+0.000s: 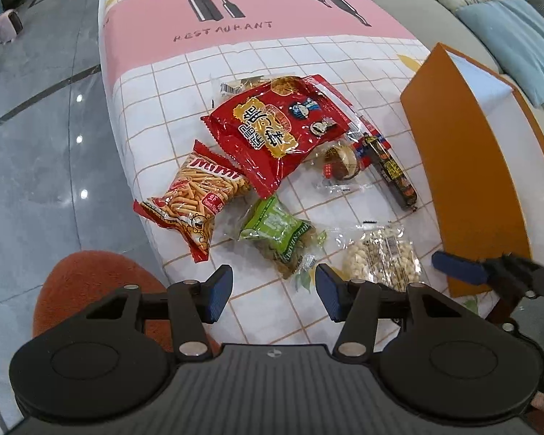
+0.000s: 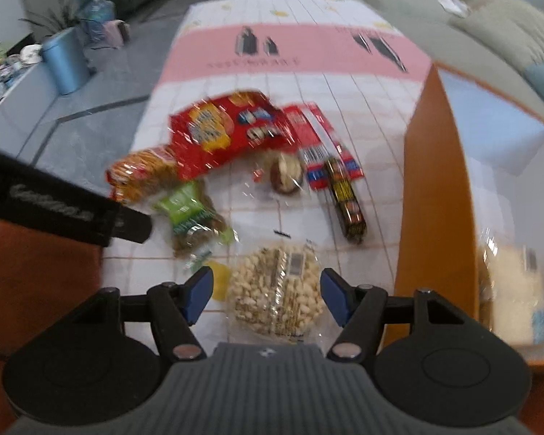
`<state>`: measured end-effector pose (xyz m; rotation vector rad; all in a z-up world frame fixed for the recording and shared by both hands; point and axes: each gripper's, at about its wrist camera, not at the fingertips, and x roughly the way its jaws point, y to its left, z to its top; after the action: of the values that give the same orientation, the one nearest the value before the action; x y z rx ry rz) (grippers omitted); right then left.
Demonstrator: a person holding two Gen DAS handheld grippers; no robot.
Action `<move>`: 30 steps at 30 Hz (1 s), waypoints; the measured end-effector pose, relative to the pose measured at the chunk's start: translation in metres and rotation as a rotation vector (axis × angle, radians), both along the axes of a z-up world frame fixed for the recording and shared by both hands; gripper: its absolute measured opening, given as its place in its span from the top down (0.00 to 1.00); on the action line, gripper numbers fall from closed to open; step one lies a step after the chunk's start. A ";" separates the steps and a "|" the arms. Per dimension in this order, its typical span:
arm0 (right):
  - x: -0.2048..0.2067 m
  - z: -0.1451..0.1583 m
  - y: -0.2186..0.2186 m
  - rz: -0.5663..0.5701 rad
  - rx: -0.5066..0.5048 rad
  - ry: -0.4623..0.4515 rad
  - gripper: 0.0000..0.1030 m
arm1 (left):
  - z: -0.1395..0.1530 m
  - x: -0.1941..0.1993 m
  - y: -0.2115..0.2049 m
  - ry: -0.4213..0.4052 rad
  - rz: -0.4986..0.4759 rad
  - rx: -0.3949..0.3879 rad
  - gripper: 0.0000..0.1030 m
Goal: Organize snacks
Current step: 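Grasp the peanut pack with the right gripper while the left gripper grasps the Mimi bag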
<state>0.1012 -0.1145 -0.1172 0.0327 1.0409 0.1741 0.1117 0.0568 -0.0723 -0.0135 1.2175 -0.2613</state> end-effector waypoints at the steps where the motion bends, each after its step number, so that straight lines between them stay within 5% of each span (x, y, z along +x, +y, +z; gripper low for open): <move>1: 0.003 -0.005 -0.001 -0.013 0.009 0.025 0.36 | -0.002 0.002 0.001 0.000 0.008 -0.005 0.40; 11: 0.026 -0.033 -0.004 -0.053 0.008 0.134 0.30 | 0.016 0.014 0.006 -0.171 0.001 0.130 0.34; 17: 0.039 -0.037 -0.012 -0.084 0.086 0.193 0.28 | -0.004 0.034 0.000 -0.143 -0.095 0.249 0.34; 30: 0.046 -0.046 -0.002 -0.050 0.101 0.237 0.22 | -0.046 0.062 0.000 -0.063 -0.108 0.315 0.33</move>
<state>0.1472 -0.1167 -0.1630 0.1742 1.2660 0.1800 0.1737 0.0563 -0.1179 0.3325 1.1872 -0.1601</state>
